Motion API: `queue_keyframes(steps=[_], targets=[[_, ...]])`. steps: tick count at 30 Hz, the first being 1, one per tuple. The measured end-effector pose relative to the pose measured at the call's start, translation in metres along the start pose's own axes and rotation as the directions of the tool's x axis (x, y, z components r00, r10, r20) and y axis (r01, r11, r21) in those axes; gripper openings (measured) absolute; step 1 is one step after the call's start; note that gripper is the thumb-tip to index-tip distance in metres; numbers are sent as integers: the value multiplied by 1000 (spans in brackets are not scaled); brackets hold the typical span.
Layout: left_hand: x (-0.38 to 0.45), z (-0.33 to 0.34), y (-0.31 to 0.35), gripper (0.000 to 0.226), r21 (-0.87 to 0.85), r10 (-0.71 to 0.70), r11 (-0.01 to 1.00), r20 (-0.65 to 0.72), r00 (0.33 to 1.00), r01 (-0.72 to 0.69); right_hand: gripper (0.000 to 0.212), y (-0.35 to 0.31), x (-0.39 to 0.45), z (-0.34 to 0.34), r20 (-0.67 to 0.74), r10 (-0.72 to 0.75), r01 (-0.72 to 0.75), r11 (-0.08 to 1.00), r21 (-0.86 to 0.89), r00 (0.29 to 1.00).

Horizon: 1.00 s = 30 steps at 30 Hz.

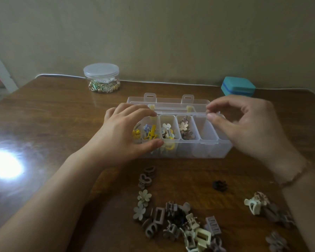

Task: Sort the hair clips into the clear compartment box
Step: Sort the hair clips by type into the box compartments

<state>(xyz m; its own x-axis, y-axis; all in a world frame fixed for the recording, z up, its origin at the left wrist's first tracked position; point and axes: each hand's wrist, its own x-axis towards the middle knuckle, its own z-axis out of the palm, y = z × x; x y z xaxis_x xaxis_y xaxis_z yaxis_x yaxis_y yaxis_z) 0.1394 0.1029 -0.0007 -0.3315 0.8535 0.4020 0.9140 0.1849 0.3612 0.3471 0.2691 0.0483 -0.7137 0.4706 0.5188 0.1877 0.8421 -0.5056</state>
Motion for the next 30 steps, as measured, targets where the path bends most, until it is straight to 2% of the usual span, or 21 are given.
queue_keyframes(steps=[2,4,6,9,11,13,18,21,23,25,26,28,30], targets=[[0,0,0,73,-6,0,1000,1,1000,0,14,-7,-6,-8,208,-39,33,999,32,977],[0,-1,0,73,-6,2,1000,2,1000,-2,17,-15,-12,-9,498,-85,76,996,40,863],[-1,0,0,73,-5,-3,1000,2,1000,3,25,-20,-18,-3,665,-150,191,981,11,732],[-1,0,1,73,-3,-7,1000,-5,1000,7,34,-28,-24,14,759,-298,400,915,54,580],[-1,0,1,73,-1,-8,1000,-1,1000,8,35,-32,-26,21,806,-337,421,899,122,486],[-1,0,0,73,-4,-8,1000,-1,1000,8,33,-34,-28,25,809,-359,442,886,139,465],[-1,0,0,72,-1,0,1000,-9,1000,0,22,-30,-28,30,764,-378,483,870,100,522],[-1,0,0,73,-1,3,1000,-10,1000,-3,24,-21,-22,16,714,-322,359,927,105,622],[-1,0,-1,72,1,11,1000,-11,1000,-11,25,-14,-19,3,585,-280,255,959,128,761],[-1,0,-1,72,2,14,1000,-9,1000,-14,20,-7,-16,-5,375,-220,189,975,117,901],[0,0,-1,72,1,15,1000,-11,1000,-15,23,-4,-14,-6,264,-176,158,983,90,948],[0,0,-2,71,-3,20,1000,-13,1000,-20,23,3,-11,-4,118,-83,77,996,55,989],[0,0,-2,71,-6,19,1000,-10,1000,-19,23,11,-10,0,90,-14,14,1000,-2,996]])
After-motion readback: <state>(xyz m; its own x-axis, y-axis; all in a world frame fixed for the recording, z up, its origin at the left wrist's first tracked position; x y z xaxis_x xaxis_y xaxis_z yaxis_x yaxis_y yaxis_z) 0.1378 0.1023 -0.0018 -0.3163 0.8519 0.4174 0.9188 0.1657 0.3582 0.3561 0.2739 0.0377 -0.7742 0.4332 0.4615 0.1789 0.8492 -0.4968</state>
